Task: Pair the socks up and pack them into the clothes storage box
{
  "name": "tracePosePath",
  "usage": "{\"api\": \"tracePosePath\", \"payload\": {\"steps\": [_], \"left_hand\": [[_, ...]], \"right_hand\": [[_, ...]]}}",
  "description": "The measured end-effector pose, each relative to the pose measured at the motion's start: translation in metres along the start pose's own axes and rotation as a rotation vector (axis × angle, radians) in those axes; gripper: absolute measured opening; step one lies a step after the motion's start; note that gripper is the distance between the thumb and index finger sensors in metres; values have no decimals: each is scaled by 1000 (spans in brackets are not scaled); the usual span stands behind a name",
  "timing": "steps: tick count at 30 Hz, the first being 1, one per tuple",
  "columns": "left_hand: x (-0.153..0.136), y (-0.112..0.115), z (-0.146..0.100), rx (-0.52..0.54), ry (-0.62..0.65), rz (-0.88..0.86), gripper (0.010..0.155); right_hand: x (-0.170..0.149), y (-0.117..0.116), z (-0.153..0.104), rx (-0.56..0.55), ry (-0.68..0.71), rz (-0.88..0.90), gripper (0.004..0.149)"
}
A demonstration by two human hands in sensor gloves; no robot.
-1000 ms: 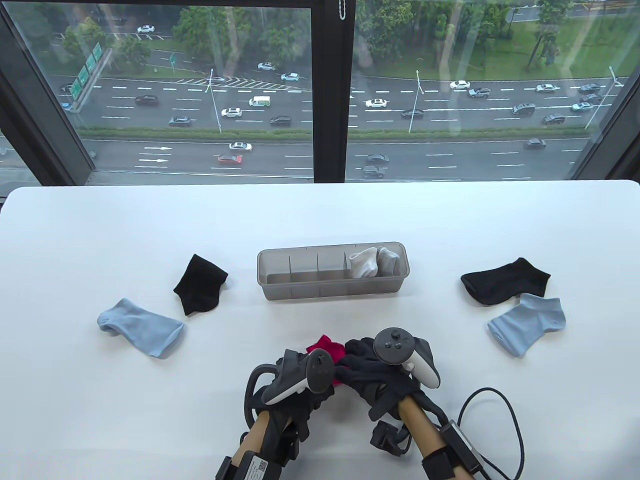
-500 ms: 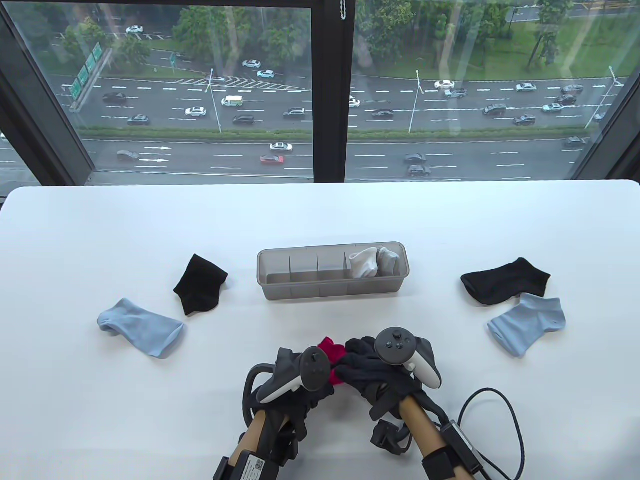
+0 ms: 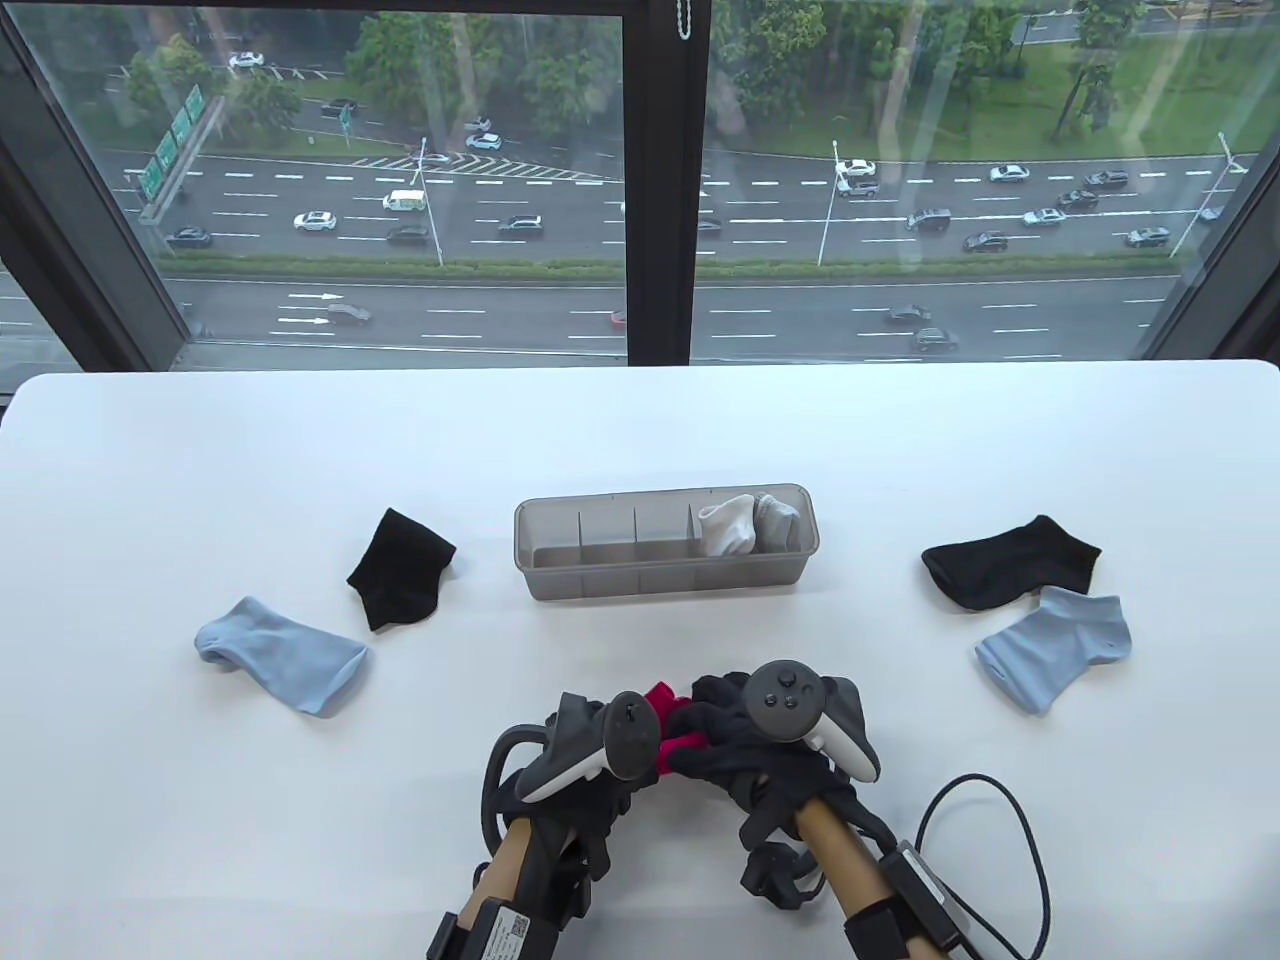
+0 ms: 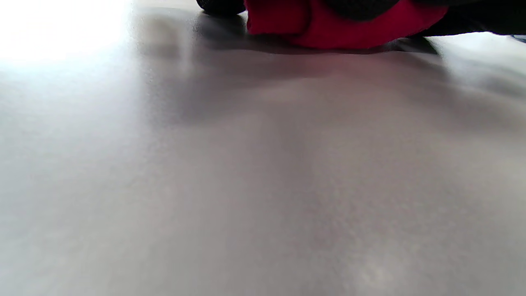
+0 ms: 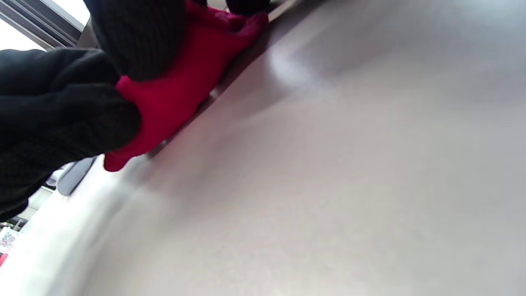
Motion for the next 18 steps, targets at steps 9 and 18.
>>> {"api": "tracePosePath", "payload": {"steps": [9,18], "left_hand": [[-17,-4,2,16,-34,-139,47],[-17,-6,3,82,-73,-100,43]], "right_hand": [[2,-1,1,-15,-22,-74,37],[5,1,-2,-6,-12,-217,54]]}}
Point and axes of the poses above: the tracker on the back of each hand, its own x axis roughly to the thumb side, its own z axis roughly from the wrist to the fingertips, y = z × x, the point moved 2 cm from there along z, roughly from the wrist to the fingertips, and after that the axes turned 4 degrees about -z, right-handed, at the moved point
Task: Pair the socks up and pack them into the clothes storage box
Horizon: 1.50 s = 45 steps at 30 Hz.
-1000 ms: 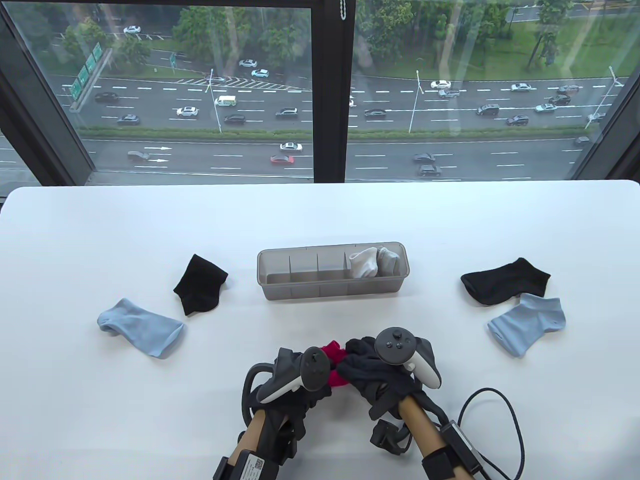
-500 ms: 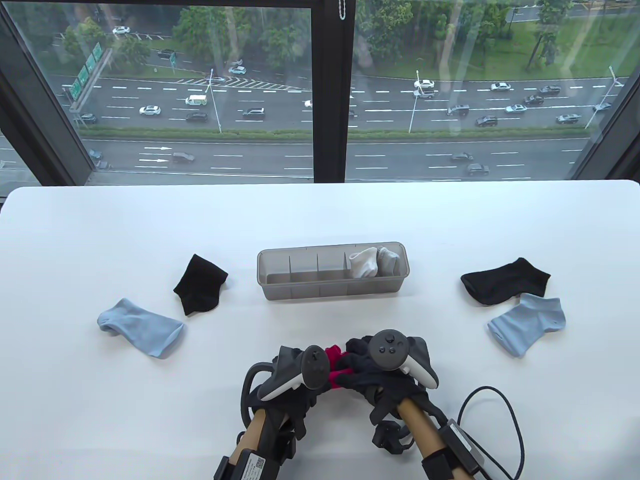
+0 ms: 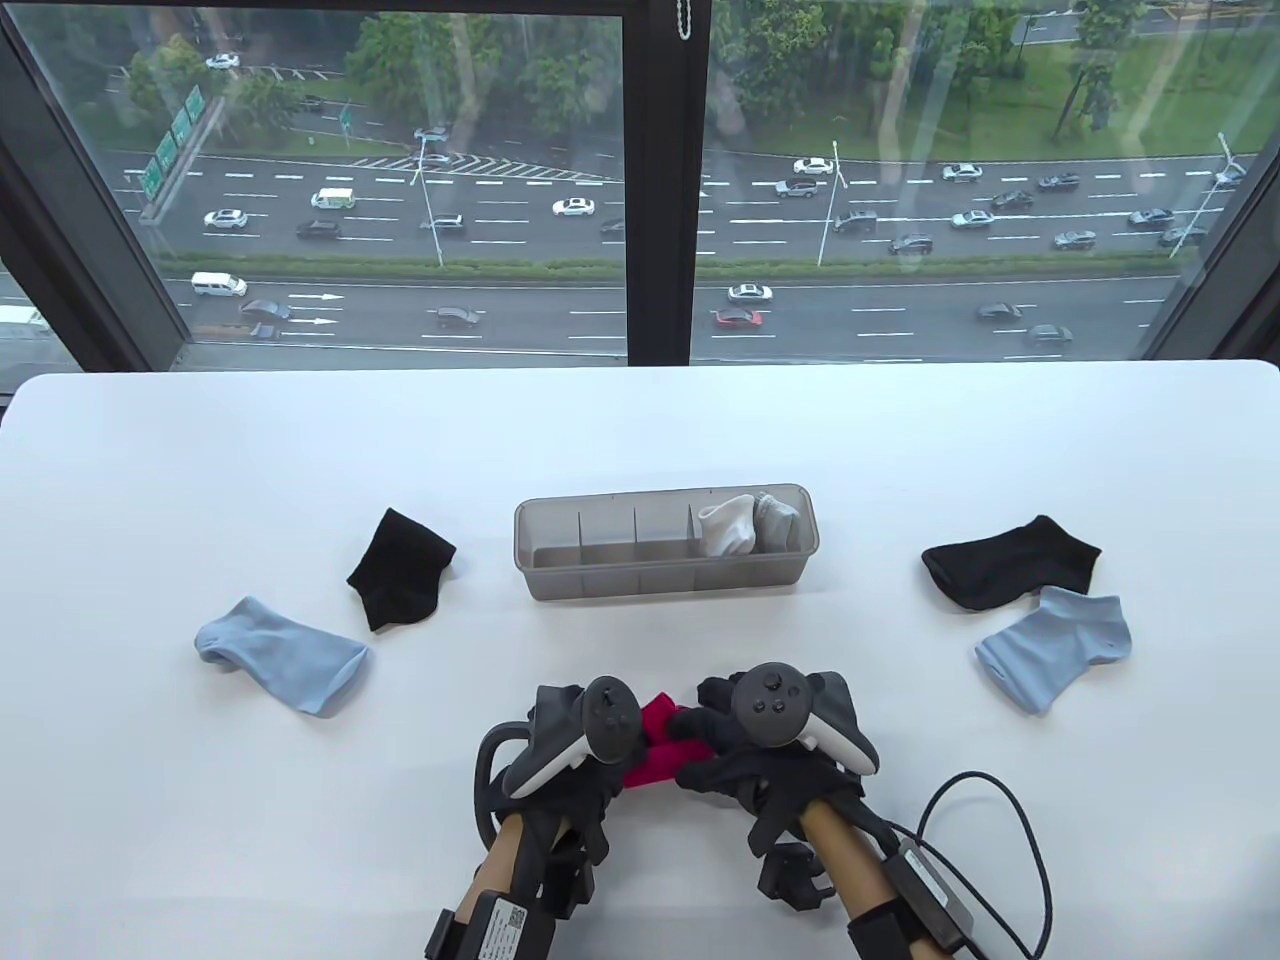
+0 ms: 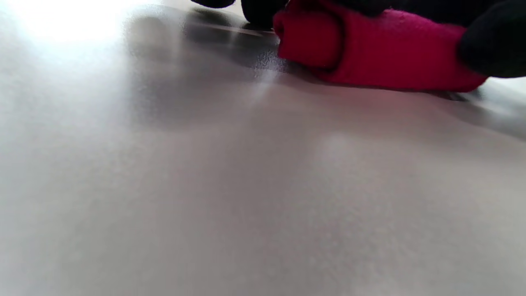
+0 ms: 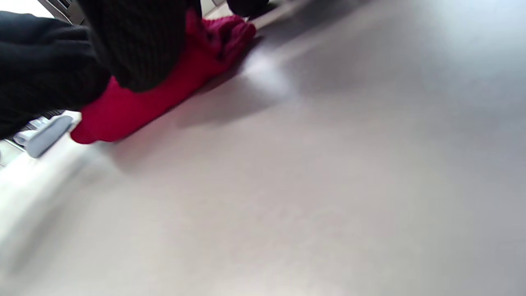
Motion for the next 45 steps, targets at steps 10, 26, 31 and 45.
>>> {"api": "tracePosePath", "payload": {"steps": [10,26,31,45], "left_hand": [[-3,-6,-5,123,53,-36,51],[3,0,2,-17,21,13,48],[-7,1,2,-64,14,-54,60],[1,1,1,-82,112,-166,60]], "right_hand": [[5,1,1,-50,-25,-38,37],[6,-1,2,-26,-26,-64,47],[3,0,2,6,-31,-64,44],[-2,-1,3,48,-70,68,39]]}}
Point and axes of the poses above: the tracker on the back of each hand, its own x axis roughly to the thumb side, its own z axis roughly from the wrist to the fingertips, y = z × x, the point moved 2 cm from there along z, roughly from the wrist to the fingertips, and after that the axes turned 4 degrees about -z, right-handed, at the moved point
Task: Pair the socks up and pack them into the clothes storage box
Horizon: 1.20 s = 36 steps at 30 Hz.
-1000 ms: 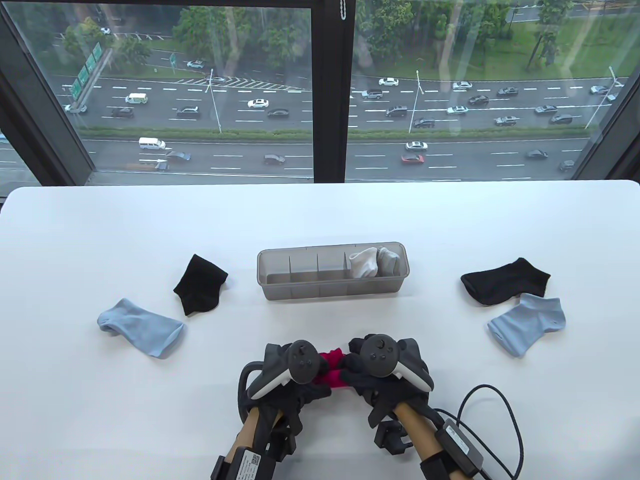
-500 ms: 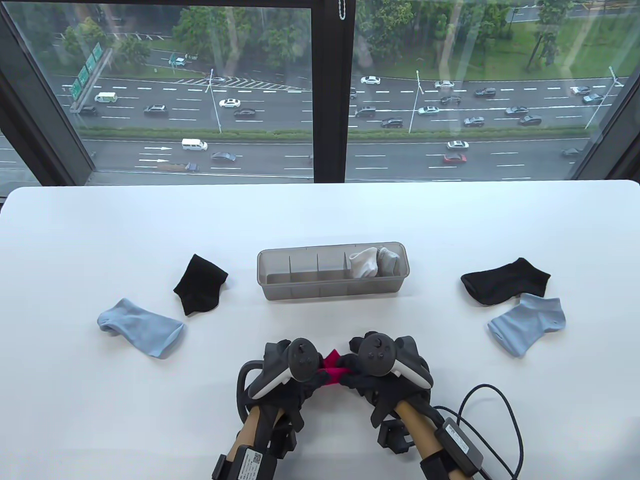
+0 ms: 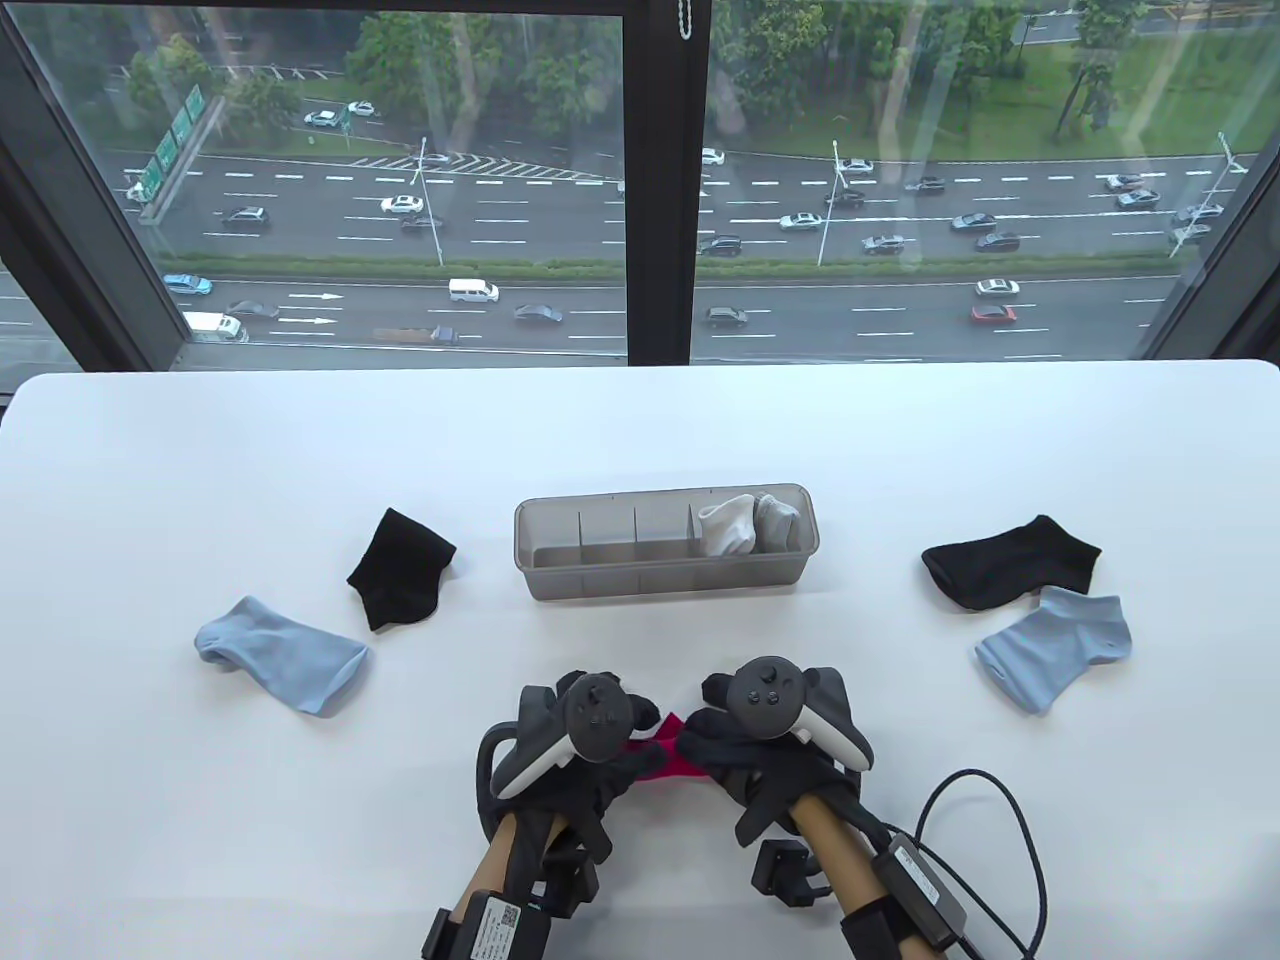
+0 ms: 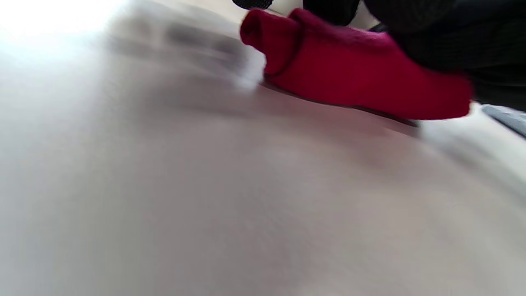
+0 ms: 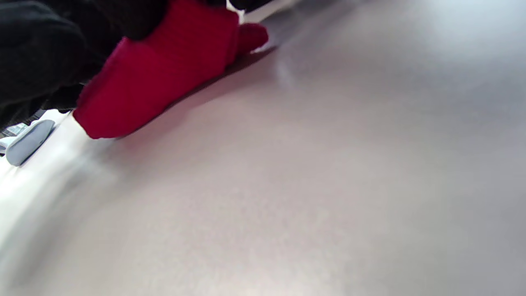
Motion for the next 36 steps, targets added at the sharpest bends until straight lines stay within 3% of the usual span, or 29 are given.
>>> {"api": "tracePosePath", "payload": {"steps": [2,4,6,7,10,12,13,16,18,20,24,30,33,36], "left_hand": [[1,4,2,-16,-78,117,56],[4,3,4,29,-59,151,52],[6,4,5,23,-78,169,49],[7,4,6,26,-84,174,48],[9,4,6,27,-106,209,48],[9,4,7,35,-113,216,48],[8,3,6,39,-116,204,48],[6,1,0,92,-68,152,60],[5,4,0,16,-62,138,65],[4,5,3,25,-122,223,60],[5,5,6,-1,-101,182,53],[6,12,6,-41,-73,206,56],[4,10,6,10,-61,184,64],[2,10,10,-19,-73,159,57]], "right_hand": [[1,-1,0,-23,-19,-3,38],[2,-3,0,-30,-32,-19,40],[1,-3,-3,-128,-40,-89,47],[3,1,-4,-168,32,-120,51],[8,5,-7,-151,141,-129,48],[10,1,-8,-44,123,-154,65],[11,1,-9,-69,76,-233,65],[12,4,-5,-137,67,-277,57],[10,3,-2,-106,41,-211,54],[8,2,0,-69,36,-172,52],[6,-1,-1,-15,26,-108,48],[3,-1,-1,-63,15,-135,46],[2,-3,0,-75,-2,-114,45],[1,-3,1,-137,-8,-123,51]]}}
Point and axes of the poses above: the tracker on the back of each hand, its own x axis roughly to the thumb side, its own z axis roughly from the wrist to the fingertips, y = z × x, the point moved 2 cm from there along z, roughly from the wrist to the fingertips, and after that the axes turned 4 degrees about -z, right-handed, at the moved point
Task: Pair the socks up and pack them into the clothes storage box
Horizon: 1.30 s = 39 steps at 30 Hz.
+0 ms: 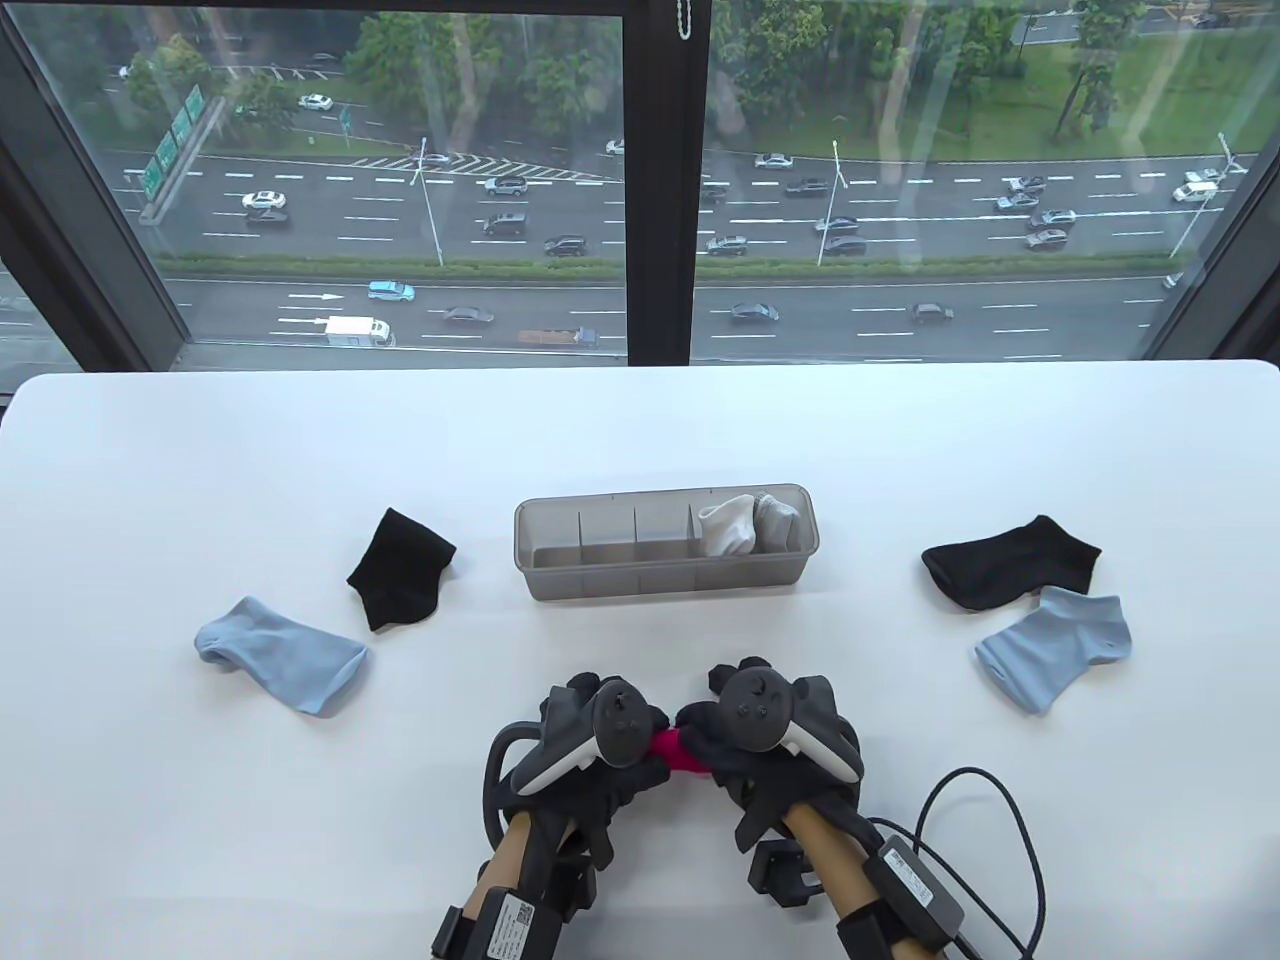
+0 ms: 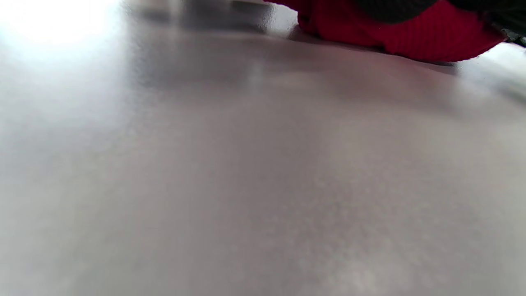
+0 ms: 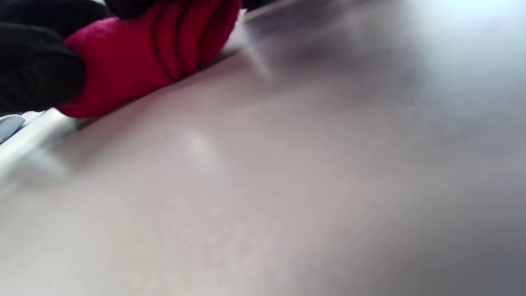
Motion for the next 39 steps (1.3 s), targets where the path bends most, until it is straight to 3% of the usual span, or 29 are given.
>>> {"api": "tracePosePath", "payload": {"steps": [2,5,7,9,11,12,14,17,19,21,23,26,32,39], "left_hand": [[2,-4,0,29,17,-18,53],[1,-12,-6,92,49,-1,53],[-1,-17,-10,83,87,-73,52],[-5,-22,-13,92,120,-139,52],[-10,-29,-20,189,112,-204,54],[-11,-35,-24,284,107,-240,57],[-9,-43,-32,367,118,-245,64],[4,-50,-47,521,217,-207,52],[15,-47,-47,499,231,-138,46],[20,-42,-43,487,184,-34,49],[18,-42,-43,497,204,-57,48],[10,-43,-45,500,201,-97,46],[7,-41,-42,383,229,-137,52],[6,-42,-43,424,234,-153,55]], "right_hand": [[0,2,0,19,74,30,53],[2,0,-4,201,186,124,72],[6,7,-8,49,231,88,73],[9,18,-10,-31,262,90,66],[7,25,-10,-104,261,172,64],[5,26,-10,-118,234,238,63],[3,27,-11,-131,208,261,64],[5,32,-13,-190,197,164,67],[11,33,-17,-211,219,159,68],[18,34,-21,-230,249,175,71],[18,36,-23,-254,271,87,73],[16,39,-24,-257,294,233,73],[11,35,-19,-163,295,328,64],[11,29,-16,-56,300,435,59]]}}
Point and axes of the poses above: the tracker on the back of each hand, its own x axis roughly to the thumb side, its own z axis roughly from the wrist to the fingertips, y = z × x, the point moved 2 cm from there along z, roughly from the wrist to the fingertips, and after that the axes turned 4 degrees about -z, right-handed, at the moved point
